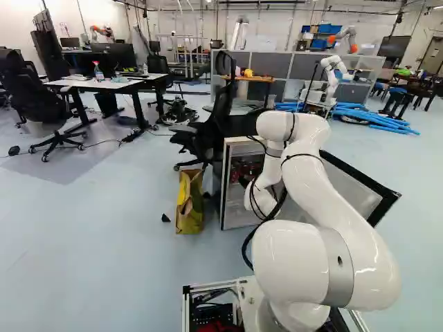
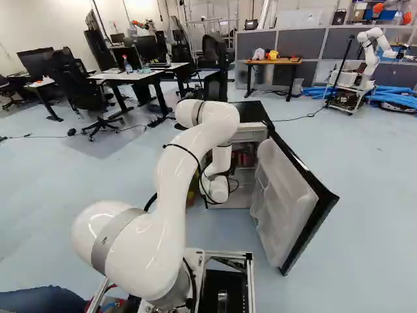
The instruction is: Grab a drink from the fridge
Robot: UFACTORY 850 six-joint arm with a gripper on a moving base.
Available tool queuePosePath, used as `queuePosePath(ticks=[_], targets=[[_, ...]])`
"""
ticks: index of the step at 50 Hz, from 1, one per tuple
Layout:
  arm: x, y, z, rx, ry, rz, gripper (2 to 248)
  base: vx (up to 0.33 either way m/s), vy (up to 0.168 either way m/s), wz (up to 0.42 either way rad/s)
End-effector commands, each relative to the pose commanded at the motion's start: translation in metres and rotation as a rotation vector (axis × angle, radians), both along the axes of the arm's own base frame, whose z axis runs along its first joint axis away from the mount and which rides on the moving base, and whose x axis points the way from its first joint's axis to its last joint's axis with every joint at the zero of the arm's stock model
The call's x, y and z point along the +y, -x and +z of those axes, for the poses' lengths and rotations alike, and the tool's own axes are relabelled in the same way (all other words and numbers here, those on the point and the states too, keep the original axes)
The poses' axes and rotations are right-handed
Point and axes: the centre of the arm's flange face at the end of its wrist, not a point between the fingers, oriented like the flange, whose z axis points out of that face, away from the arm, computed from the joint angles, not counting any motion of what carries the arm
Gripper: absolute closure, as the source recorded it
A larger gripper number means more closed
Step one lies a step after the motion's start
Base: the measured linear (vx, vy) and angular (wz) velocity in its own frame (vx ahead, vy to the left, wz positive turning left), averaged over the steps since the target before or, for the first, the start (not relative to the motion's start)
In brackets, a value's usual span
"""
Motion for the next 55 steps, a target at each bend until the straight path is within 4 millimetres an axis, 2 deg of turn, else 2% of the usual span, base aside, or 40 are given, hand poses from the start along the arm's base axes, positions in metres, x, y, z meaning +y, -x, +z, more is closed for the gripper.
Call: queuePosePath(ticks=[55], targets=[[-0.003, -0.028, -0.01, -0.048, 0.015, 0.01, 85, 0.0, 0.0, 0.0]])
